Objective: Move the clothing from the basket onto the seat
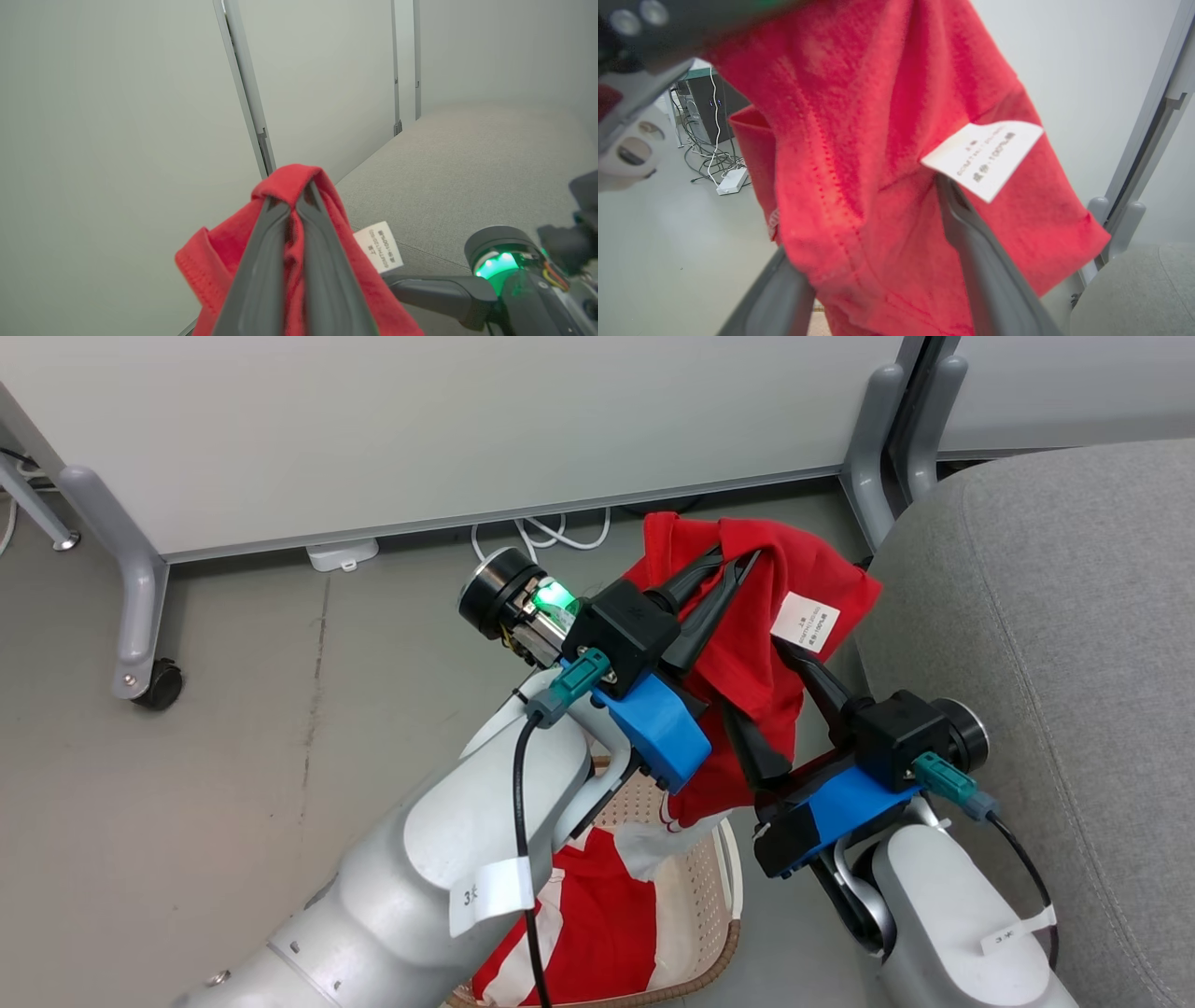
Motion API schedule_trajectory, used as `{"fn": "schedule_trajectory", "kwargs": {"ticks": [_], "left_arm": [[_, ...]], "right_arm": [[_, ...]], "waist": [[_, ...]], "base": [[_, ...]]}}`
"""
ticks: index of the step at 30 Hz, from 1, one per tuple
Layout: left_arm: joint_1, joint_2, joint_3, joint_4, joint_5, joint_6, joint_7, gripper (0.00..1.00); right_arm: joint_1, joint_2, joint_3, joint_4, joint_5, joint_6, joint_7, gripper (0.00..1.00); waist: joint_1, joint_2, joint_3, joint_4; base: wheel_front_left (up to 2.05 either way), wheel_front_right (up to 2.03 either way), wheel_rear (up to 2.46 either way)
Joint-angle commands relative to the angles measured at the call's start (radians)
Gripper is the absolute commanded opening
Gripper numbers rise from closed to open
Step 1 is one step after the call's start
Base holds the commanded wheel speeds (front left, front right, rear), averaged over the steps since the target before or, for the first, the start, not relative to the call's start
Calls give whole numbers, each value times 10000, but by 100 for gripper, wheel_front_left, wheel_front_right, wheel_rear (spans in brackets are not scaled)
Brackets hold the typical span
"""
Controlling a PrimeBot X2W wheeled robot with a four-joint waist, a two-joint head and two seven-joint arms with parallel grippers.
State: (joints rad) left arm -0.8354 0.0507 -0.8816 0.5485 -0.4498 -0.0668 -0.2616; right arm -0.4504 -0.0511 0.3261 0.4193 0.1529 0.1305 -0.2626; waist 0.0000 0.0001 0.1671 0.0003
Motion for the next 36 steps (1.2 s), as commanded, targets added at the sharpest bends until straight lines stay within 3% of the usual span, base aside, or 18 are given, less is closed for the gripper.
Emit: {"fn": "schedule_trajectory", "kwargs": {"ticks": [1, 2, 19, 20, 21, 36], "left_arm": [[-144, -6, -3, -29, -63, 80, -51, 0], [-155, -5, -34, -20, -80, 82, -51, 0], [-136, -5, -161, 88, -251, 209, -52, 0], [-125, -5, -145, 107, -270, 212, -50, 17], [-130, -5, -142, 123, -262, 237, -50, 100], [59, -5, -121, 308, -153, 266, -42, 100]], "right_arm": [[-163, 9, -43, 32, 32, 5, -35, 37], [-181, 10, -64, 43, 35, 5, -35, 0], [-41, 12, -19, -100, 251, 5, -35, 0], [-36, 12, -11, -100, 274, 5, -35, 0], [-31, 12, -1, -102, 280, 5, -35, 0], [235, 12, -78, -124, 445, 5, -36, 0]], "waist": [[0, -1, 3, 1], [0, -1, 5, 2], [0, -1, -89, -22], [0, -1, -94, -22], [0, -1, -100, -23], [0, -1, -194, -145]], "base": [[0, 0, 0], [0, 0, 0], [0, 0, 0], [0, 0, 0], [0, 0, 0], [0, 0, 0]]}}
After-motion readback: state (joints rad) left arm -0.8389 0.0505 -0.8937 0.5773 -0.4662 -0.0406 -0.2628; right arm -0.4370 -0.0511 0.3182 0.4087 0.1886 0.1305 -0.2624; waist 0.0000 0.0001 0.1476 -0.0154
